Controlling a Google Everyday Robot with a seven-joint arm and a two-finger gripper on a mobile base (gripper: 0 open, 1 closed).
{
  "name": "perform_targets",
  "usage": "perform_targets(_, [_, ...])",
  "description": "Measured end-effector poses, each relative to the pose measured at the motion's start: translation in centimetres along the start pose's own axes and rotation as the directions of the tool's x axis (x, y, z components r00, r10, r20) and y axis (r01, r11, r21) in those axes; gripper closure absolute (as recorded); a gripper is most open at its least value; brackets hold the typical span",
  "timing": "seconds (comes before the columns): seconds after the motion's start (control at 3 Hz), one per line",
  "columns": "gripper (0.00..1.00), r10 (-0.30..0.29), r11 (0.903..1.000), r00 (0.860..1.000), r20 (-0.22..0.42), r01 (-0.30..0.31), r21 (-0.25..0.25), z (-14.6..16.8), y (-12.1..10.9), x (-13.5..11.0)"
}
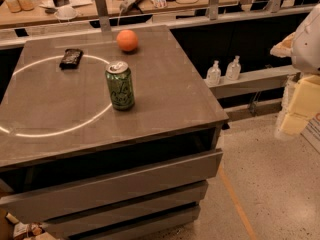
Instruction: Move green can near orange
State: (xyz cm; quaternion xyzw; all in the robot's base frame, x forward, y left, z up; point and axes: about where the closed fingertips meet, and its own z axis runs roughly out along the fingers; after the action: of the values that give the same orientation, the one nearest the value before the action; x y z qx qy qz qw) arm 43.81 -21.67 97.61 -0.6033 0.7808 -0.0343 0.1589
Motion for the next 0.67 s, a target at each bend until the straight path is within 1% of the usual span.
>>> perform_targets(0.33, [0.00,0.000,1.0000,1.000,0.000,0.000,0.000,0.00,0.00,0.00])
perform_targets(0.67, [0.00,0.002,1.0000,1.000,0.022,-0.003,0.007,-0.35,0.07,-0.17])
